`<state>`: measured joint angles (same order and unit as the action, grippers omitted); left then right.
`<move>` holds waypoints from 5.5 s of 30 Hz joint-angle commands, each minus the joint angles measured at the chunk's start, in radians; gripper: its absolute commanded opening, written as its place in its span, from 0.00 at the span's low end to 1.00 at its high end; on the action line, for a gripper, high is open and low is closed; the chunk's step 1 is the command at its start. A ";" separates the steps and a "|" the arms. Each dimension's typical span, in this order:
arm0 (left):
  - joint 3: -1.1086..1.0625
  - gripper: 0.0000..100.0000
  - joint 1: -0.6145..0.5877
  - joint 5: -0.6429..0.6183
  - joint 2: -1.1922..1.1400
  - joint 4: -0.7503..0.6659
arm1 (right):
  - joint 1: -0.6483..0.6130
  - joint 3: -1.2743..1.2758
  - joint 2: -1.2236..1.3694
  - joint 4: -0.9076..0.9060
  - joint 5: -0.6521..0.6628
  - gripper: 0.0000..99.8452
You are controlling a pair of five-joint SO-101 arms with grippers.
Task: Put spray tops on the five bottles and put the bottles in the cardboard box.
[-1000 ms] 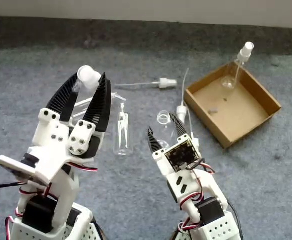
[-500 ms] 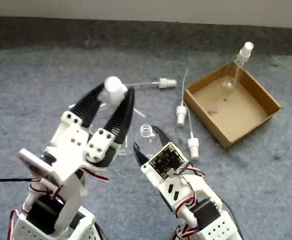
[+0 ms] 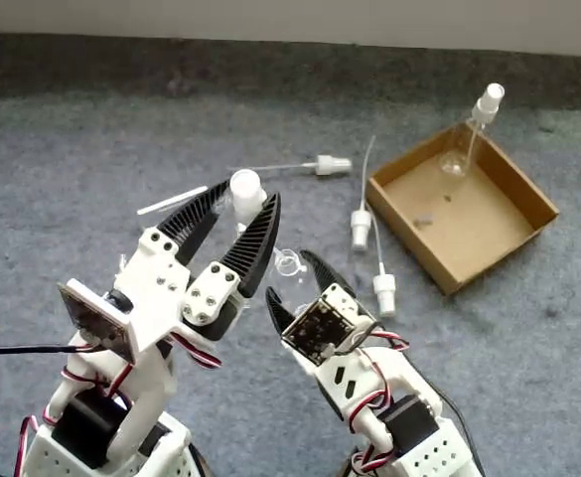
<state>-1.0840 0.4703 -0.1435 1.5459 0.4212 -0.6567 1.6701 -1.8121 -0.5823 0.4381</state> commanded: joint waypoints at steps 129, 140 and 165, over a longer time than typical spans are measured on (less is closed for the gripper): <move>-0.501 0.02 0.056 -0.192 0.008 -0.273 | -0.048 0.031 -0.027 0.105 0.075 0.10; -0.510 0.02 0.050 -0.192 0.008 -0.265 | -0.047 0.030 -0.027 0.107 0.075 0.10; -0.578 0.03 0.048 -0.190 0.008 -0.270 | 0.022 0.036 -0.027 0.107 0.009 0.10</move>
<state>-1.6640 0.5178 -0.3307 1.5581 0.1419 -0.6567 1.6701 -1.8105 -0.5163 0.4396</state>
